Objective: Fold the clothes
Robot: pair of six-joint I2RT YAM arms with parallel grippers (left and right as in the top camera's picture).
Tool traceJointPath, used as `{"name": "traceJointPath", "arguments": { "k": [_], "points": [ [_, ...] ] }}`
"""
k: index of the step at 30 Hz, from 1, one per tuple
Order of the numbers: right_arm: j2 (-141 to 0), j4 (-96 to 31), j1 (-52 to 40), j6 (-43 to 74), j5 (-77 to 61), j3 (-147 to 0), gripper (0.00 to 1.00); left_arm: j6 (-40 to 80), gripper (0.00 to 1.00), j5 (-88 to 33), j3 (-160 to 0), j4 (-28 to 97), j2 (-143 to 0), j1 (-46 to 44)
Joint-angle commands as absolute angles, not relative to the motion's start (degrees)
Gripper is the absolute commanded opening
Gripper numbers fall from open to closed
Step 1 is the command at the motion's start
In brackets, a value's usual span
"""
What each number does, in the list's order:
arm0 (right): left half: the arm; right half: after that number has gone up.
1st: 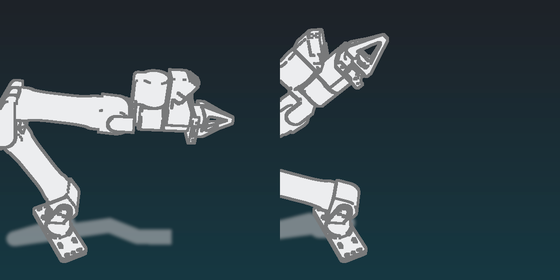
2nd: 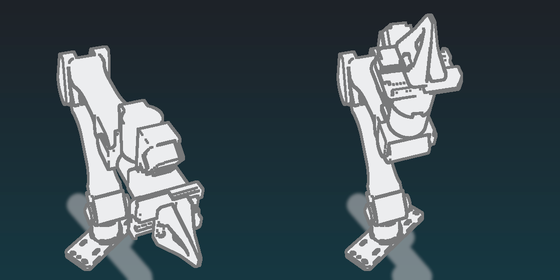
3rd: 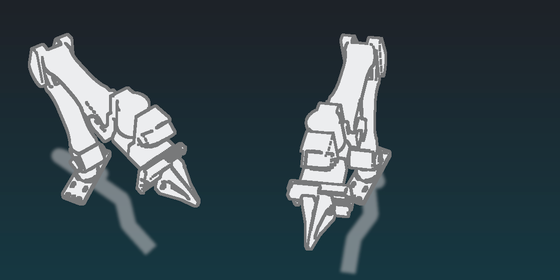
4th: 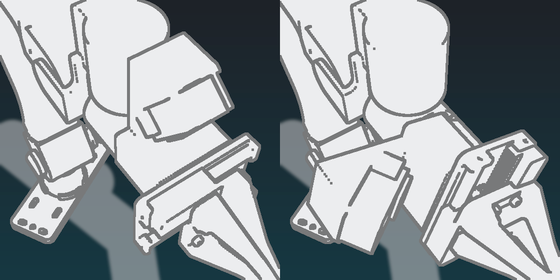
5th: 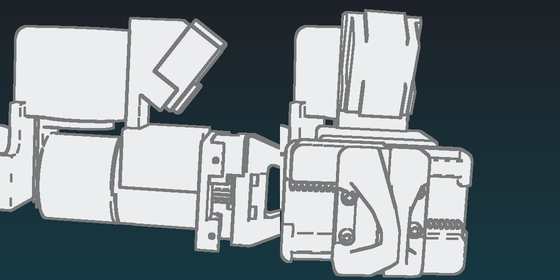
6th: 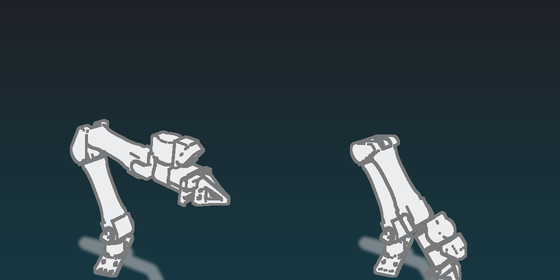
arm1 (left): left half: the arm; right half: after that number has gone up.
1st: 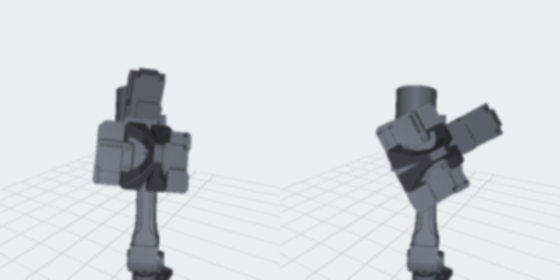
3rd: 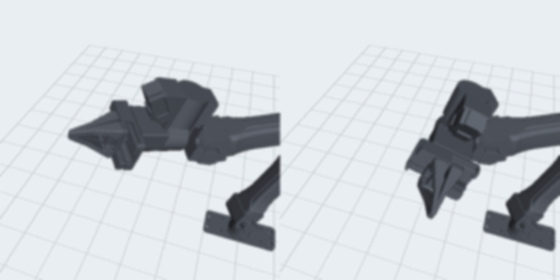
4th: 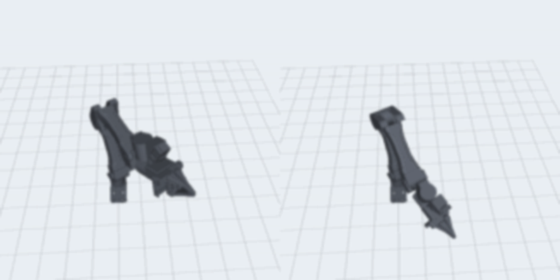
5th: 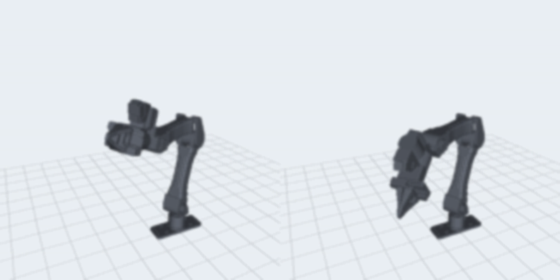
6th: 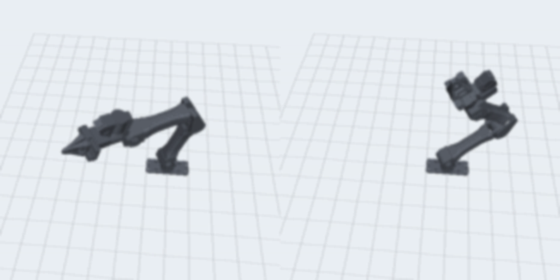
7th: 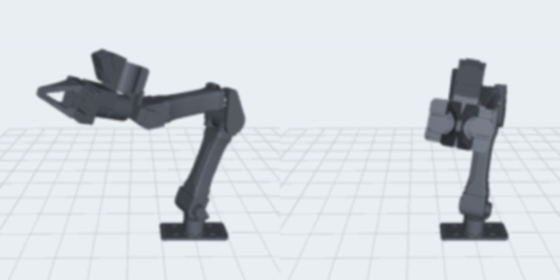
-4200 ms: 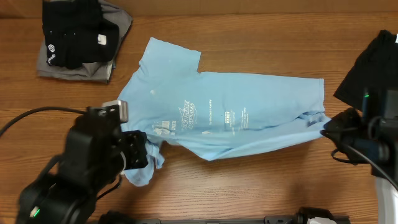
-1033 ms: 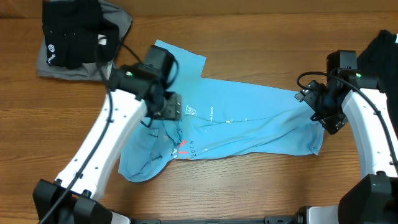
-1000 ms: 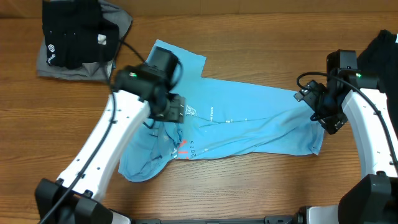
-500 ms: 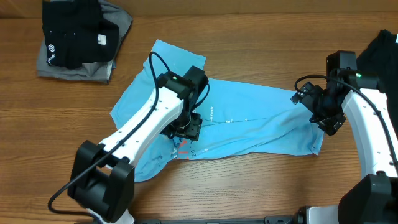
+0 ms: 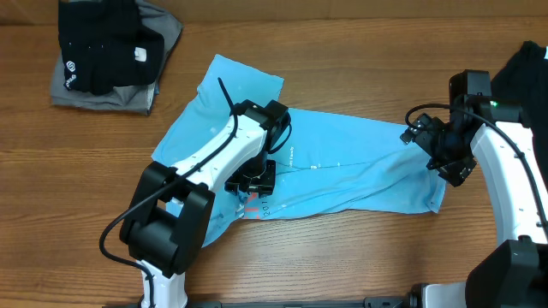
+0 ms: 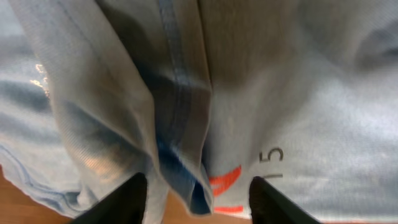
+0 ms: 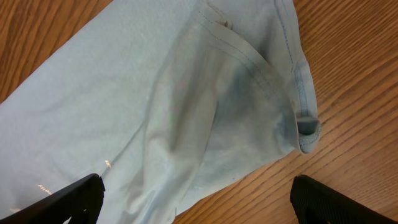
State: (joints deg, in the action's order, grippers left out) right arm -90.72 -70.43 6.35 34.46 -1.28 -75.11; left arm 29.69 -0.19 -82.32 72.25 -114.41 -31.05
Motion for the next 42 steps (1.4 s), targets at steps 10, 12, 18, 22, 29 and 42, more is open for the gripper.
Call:
{"name": "traceJointPath", "arguments": {
  "k": [10, 12, 18, 22, 29, 42],
  "points": [
    [-90.5, -70.4, 6.5, 34.0, -1.2, -76.9, 1.0, 30.9, 0.04, 3.6, -82.1, 71.8, -115.0, -29.5],
    [-90.5, -70.4, 6.5, 34.0, -1.2, -76.9, 1.0, 30.9, 0.04, 4.0, -82.4, 72.7, -114.9, -28.9],
    [-90.5, -70.4, 6.5, 34.0, -1.2, -76.8, 1.0, 32.6, 0.04, 8.4, -85.3, 78.2, -112.5, -27.2],
    [-90.5, -70.0, 6.5, 34.0, -1.1, -76.0, 1.0, 32.8, 0.04, 11.8, -89.7, 82.2, -108.5, -26.1],
    [-90.5, -68.2, 6.5, 34.0, -1.2, -72.2, 1.0, 31.0, 0.04, 17.6, -93.7, 84.0, -104.8, -21.7],
    [-90.6, -68.0, 6.5, 34.0, -1.2, -70.8, 1.0, 31.1, 0.08, 20.8, -93.0, 84.2, -105.4, -4.8]
  ]
}}
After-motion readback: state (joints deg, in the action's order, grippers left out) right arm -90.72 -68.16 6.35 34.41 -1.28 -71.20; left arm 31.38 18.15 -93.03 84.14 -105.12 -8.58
